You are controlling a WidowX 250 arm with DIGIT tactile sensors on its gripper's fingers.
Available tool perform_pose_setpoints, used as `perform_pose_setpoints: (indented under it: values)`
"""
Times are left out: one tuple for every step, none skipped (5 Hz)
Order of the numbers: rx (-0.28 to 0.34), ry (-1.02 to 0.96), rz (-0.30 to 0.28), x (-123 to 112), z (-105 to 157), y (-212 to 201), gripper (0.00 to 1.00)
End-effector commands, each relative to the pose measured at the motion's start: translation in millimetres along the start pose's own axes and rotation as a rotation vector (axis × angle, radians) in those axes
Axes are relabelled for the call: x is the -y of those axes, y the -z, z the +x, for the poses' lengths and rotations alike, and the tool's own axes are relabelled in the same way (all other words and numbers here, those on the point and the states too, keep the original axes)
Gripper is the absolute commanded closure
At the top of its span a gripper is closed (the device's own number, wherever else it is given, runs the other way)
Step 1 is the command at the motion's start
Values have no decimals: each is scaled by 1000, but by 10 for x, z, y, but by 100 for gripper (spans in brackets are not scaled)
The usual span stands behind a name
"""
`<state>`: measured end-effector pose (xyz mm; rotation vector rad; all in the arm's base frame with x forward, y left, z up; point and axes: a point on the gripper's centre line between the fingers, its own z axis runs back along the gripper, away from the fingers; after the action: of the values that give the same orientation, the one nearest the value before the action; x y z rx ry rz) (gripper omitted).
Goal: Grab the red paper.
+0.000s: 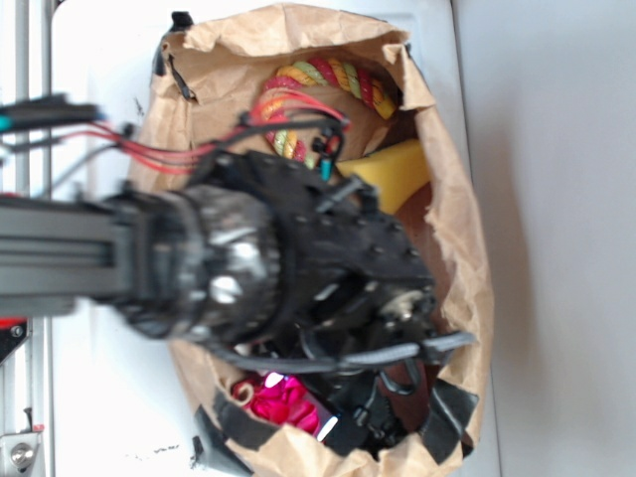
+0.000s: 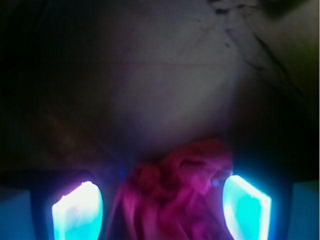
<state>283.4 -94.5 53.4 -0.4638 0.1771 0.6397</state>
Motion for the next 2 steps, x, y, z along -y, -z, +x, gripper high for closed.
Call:
perform_pose_setpoints:
  values:
    - [-140,93,3,160,-145,147,0]
    - [-210,115,24,185,-154,227,0]
